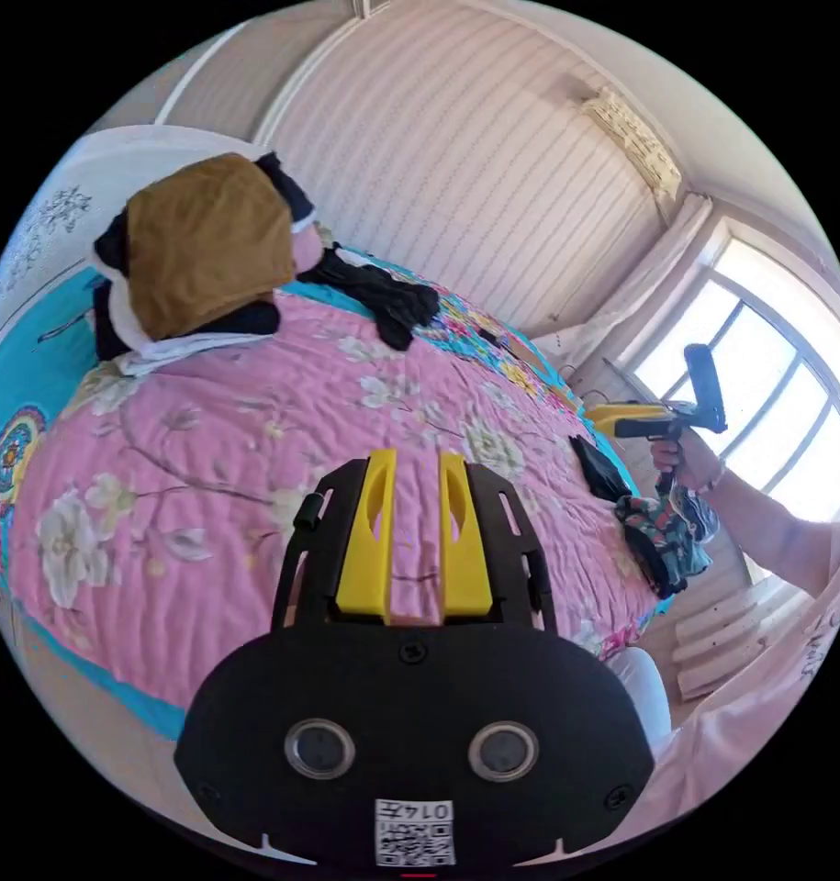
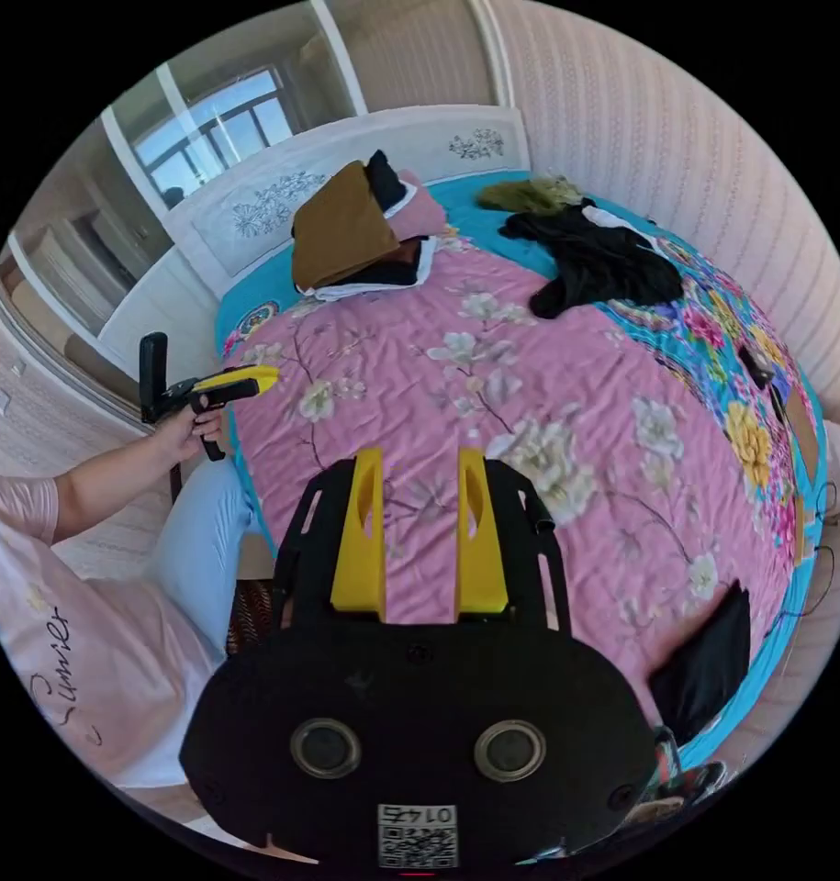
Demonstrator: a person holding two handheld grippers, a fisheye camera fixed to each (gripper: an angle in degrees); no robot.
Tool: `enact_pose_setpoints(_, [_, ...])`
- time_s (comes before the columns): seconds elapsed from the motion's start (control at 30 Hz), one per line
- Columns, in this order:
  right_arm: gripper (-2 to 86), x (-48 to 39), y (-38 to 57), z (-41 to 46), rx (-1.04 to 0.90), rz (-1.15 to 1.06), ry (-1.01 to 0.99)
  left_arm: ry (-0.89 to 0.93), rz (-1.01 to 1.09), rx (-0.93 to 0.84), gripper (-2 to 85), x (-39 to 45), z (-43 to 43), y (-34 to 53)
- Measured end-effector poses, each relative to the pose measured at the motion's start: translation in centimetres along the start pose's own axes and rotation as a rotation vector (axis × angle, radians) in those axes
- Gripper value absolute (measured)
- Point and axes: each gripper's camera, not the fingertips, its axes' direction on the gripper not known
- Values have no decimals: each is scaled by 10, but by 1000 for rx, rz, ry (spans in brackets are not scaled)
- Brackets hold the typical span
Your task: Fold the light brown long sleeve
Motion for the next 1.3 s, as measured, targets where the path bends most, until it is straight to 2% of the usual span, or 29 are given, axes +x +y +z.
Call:
enact_pose_setpoints(0.07, [126,-31,-48,38,15,-35,-17,-77,-105,47,76,-50,-31,-10])
enact_pose_setpoints(0.17, [133,-60,-107,84,28,-26,-82,-72,-227,95,73,-106,-56,-25])
enact_pose_setpoints(0.3, [132,-80,-168,139,-9,27,-167,-91,-279,133,76,-152,-64,-44])
enact_pose_setpoints(0.37, [128,-86,-199,171,-4,85,-219,-10,-334,134,82,-176,-62,-58])
enact_pose_setpoints(0.5, [130,-90,-228,217,4,170,-245,39,-370,227,85,-199,-69,-79])
enact_pose_setpoints(0.6, [126,-89,-249,253,-19,209,-198,109,-402,130,68,-218,-65,-92])
enact_pose_setpoints(0.7, [55,-80,-253,265,45,306,-295,187,-456,115,33,-232,-80,-90])
enact_pose_setpoints(0.8, [15,-68,-239,265,77,324,-428,161,-364,112,9,-223,-106,-93])
enact_pose_setpoints(0.93, [1,-52,-203,227,202,262,-584,238,-196,181,-7,-185,-151,-98])
enact_pose_setpoints(1.13, [0,-49,-116,137,402,99,-590,373,162,226,-10,-81,-215,-90])
enact_pose_setpoints(1.3, [2,-58,7,110,478,73,-630,601,216,153,-10,-15,-216,-39])
